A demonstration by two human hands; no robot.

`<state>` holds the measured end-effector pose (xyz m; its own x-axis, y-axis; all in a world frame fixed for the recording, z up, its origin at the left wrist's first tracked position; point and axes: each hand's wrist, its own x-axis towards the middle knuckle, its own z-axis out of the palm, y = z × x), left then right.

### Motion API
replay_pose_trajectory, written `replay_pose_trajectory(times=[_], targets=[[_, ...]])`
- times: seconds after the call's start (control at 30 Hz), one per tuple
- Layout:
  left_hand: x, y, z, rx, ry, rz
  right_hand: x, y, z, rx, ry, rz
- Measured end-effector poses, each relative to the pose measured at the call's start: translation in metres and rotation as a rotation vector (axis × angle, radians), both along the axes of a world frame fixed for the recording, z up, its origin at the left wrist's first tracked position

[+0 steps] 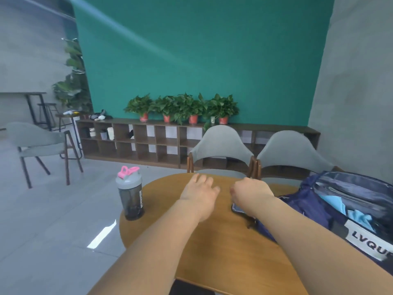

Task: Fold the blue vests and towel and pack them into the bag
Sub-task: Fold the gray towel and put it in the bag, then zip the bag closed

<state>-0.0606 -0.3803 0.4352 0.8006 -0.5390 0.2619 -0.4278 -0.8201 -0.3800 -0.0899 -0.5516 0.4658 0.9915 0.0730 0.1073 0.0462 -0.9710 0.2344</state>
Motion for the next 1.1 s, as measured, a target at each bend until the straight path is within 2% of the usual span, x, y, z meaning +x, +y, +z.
replay_pose_trajectory(times=[0.23, 0.37, 0.5, 0.77, 0.87, 0.97, 1.1], targets=[[0.022, 0.065, -0.020, -0.003, 0.053, 0.117, 0.039, 0.064, -0.020, 0.035, 0.094, 0.127], [0.031, 0.100, -0.027, -0.088, 0.047, 0.152, 0.061, 0.097, -0.029, 0.047, 0.128, 0.187], [0.032, 0.136, -0.043, -0.326, 0.002, 0.229, 0.080, 0.128, -0.039, 0.062, 0.157, 0.252], [0.035, 0.197, -0.072, -0.840, -0.117, 0.583, 0.090, 0.183, -0.069, 0.153, 0.201, 0.350], [0.042, 0.208, -0.074, -0.960, -0.209, 0.615, 0.096, 0.197, -0.082, 0.194, 0.214, 0.354], [0.049, 0.214, -0.075, -1.000, -0.284, 0.612, 0.101, 0.208, -0.092, 0.228, 0.240, 0.357], [0.054, 0.217, -0.078, -1.134, -0.279, 0.586, 0.105, 0.214, -0.102, 0.242, 0.246, 0.361]])
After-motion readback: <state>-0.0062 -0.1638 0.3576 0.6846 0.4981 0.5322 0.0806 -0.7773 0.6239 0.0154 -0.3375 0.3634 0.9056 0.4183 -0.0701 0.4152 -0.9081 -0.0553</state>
